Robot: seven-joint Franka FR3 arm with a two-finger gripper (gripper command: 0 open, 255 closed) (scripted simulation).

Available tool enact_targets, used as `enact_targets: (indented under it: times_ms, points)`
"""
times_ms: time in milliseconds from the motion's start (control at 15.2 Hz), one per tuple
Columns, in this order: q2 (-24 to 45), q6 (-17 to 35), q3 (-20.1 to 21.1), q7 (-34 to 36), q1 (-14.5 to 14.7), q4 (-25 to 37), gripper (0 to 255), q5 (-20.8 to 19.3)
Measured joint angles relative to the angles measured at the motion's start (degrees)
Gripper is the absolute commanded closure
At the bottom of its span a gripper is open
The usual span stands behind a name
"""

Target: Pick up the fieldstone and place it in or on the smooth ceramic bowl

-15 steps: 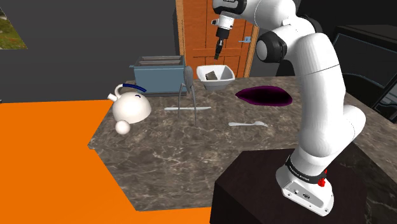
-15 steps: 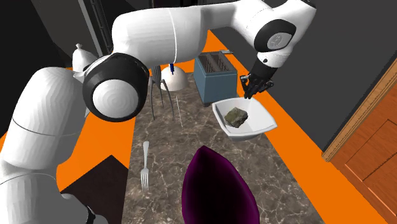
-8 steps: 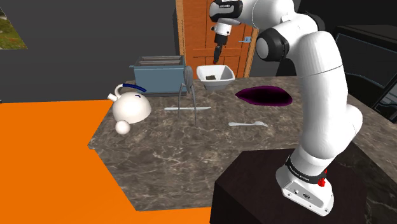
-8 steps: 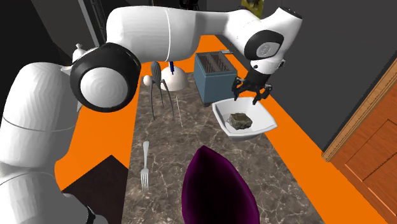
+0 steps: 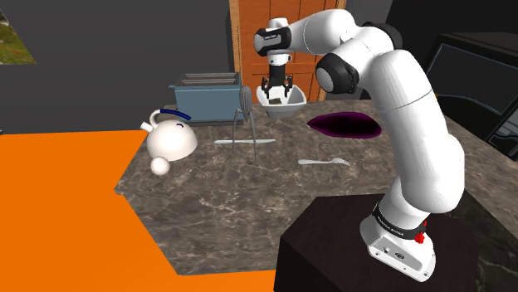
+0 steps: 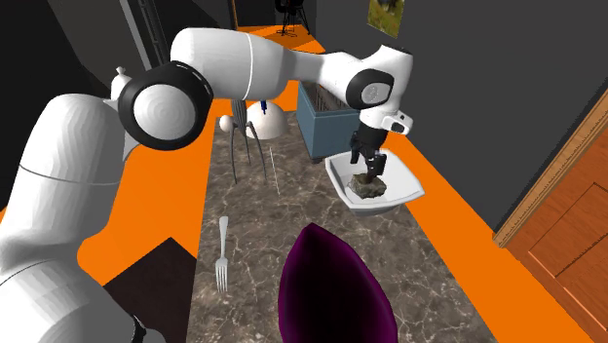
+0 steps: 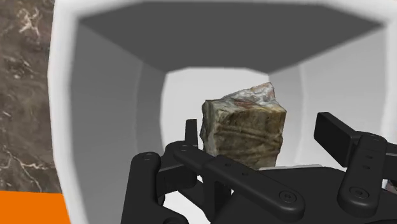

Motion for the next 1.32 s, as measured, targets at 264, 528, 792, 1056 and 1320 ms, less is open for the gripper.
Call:
enact_targets:
  times_ms: [264,528,792,1056,1320]
  points:
    - [0.9,2.5,-0.2,1.8,0.6,-2.2,0,0.5]
    - [1.2,4.1,0.0,1.8,1.0,-3.6,0,0.7]
    - [1.2,4.2,0.0,1.8,1.0,-3.7,0,0.7]
    - [1.1,4.2,0.0,1.9,1.0,-3.6,255,0.8]
    - [1.2,4.1,0.0,1.9,1.0,-3.5,255,0.8]
